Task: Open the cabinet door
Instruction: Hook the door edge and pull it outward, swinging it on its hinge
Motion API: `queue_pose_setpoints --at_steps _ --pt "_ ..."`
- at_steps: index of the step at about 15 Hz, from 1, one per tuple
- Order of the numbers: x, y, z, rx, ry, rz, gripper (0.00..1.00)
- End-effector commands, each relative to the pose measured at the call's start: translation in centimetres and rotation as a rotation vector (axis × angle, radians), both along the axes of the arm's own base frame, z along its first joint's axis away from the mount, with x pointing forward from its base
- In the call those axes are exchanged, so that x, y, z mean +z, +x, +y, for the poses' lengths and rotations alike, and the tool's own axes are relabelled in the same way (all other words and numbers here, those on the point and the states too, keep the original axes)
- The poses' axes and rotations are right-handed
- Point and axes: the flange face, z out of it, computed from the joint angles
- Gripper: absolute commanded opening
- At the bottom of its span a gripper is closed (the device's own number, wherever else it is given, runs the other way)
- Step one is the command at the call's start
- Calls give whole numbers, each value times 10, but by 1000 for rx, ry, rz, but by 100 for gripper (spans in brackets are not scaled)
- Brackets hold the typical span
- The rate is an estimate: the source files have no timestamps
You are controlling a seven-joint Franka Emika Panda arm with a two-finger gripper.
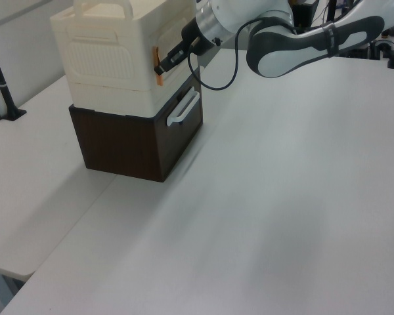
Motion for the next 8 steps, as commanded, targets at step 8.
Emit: queue_pose_setpoints --at_steps 8 --pt "7 -19 4 3 -22 -3 6"
